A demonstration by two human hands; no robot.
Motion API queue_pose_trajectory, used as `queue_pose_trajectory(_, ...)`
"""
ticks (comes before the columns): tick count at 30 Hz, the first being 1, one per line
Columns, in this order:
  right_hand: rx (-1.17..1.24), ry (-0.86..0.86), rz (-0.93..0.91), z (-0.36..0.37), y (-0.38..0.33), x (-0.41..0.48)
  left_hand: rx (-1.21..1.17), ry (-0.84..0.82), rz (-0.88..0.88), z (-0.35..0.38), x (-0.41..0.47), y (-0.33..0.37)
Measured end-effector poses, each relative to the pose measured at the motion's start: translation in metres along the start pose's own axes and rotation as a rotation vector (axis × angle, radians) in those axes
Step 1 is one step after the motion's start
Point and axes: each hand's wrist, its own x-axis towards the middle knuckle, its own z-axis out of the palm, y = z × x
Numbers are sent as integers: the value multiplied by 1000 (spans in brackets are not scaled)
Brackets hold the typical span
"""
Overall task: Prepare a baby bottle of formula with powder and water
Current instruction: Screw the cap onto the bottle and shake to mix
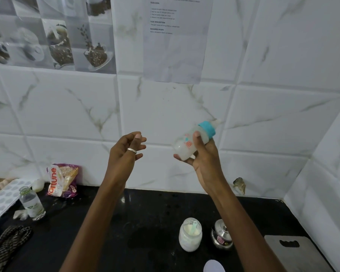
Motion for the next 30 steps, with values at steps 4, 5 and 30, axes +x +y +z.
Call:
queue_pose_trajectory(4,-279,-153,39,-3,2,-5,0,11,-7,1,2,-1)
queue_pose_trajectory(5,-296,-169,45,-4,3,-6,2,10,-9,1,2,-1)
queue_pose_trajectory(30,-239,-84,56,-8,-3,1,9,0,2,2,1,-1)
